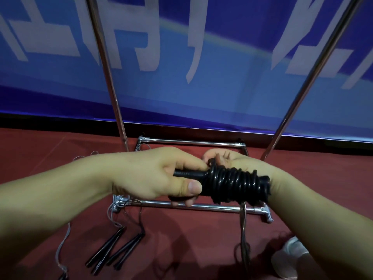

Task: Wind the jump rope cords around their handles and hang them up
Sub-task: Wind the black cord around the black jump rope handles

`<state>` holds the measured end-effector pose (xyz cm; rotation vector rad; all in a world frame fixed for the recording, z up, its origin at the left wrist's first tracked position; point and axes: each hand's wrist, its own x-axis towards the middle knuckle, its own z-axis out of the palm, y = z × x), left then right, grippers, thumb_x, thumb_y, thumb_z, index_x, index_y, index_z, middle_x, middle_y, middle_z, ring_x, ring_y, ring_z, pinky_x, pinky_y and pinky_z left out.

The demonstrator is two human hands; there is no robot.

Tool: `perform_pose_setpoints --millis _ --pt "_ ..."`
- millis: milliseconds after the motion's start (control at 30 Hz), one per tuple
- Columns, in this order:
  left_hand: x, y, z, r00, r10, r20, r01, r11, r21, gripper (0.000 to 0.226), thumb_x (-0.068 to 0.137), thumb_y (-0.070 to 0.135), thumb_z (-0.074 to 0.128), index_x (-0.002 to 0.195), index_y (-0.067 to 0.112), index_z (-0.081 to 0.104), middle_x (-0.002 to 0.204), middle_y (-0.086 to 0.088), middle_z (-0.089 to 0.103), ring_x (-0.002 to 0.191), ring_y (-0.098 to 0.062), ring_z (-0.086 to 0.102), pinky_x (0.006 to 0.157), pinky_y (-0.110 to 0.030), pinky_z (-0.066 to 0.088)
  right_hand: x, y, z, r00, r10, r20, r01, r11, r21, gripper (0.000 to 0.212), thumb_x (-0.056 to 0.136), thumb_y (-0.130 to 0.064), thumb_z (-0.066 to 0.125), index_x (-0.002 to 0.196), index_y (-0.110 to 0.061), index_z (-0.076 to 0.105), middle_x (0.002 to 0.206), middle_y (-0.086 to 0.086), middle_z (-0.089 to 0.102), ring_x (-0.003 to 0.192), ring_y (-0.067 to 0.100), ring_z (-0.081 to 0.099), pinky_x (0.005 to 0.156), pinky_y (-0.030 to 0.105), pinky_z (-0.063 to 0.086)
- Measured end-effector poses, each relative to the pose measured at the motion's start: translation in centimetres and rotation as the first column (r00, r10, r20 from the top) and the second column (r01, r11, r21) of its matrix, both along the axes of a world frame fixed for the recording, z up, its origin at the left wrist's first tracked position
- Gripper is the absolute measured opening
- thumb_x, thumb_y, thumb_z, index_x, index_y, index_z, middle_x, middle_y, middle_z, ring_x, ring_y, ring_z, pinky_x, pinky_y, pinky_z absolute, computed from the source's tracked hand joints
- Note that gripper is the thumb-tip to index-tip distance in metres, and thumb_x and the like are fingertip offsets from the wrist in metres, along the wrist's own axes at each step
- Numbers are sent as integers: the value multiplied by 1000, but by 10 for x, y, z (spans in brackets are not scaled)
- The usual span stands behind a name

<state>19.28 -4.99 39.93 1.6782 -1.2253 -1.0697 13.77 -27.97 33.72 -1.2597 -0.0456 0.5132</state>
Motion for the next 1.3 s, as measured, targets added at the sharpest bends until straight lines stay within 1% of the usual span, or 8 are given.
perform_pose_setpoints --millis 167,500,600,667,833,967,1100,1300 --pt "7 3 -7 989 147 -14 -148 987 -70 24 94 22 58 101 0 64 75 0 64 66 -11 58 64 -22 48 -6 10 2 989 -97 -111 97 995 -5 19 93 3 39 101 -4 55 74 13 50 55 10 34 37 13 29" --pt "10 -13 -13 778 627 -48 -628 770 -116 34 106 30 47 81 13 63 69 -1 62 54 -10 51 53 -25 35 -6 50 3 952 -274 139 304 905 -296 39 102 -48 39 79 -35 66 66 1 49 50 11 26 48 24 18" --pt "14 -15 -13 711 704 5 -696 703 -146 37 105 29 47 75 14 61 67 -1 64 53 -11 51 57 -24 40 -6 55 5 929 -294 224 362 847 -389 48 101 -55 34 91 -20 66 67 3 52 50 12 33 47 26 24" --pt "18 -15 -15 662 748 46 -735 660 -153 35 105 30 49 75 16 62 66 -1 65 52 -11 51 57 -23 40 -7 55 4 912 -327 247 404 818 -410 56 100 -56 33 93 -8 59 64 2 52 49 12 35 46 24 27" --pt "25 -12 -19 581 811 69 -795 584 -167 35 103 35 51 74 20 64 68 -1 68 56 -14 54 63 -35 43 -10 56 0 863 -350 364 487 767 -417 22 97 -39 58 97 -18 54 67 0 47 52 11 35 48 20 31" --pt "27 -12 -21 537 840 76 -821 541 -179 29 103 34 51 83 21 66 67 2 69 53 -8 54 59 -30 44 -8 53 -8 825 -335 456 544 692 -474 28 98 -39 57 82 -17 58 64 -5 45 51 7 36 55 25 31" --pt "33 -9 -26 512 853 101 -833 521 -184 22 103 34 52 94 24 69 71 3 72 52 -6 55 56 -27 45 -8 52 -9 856 -414 310 517 694 -501 36 104 -36 45 79 -19 65 67 5 45 60 20 41 61 35 35" --pt "34 -10 -27 524 837 160 -813 547 -200 20 102 34 52 93 22 66 69 3 70 52 -8 56 55 -28 45 -8 49 -3 824 -469 319 565 628 -536 23 96 -43 59 92 -21 64 65 -8 54 54 6 42 54 21 35"
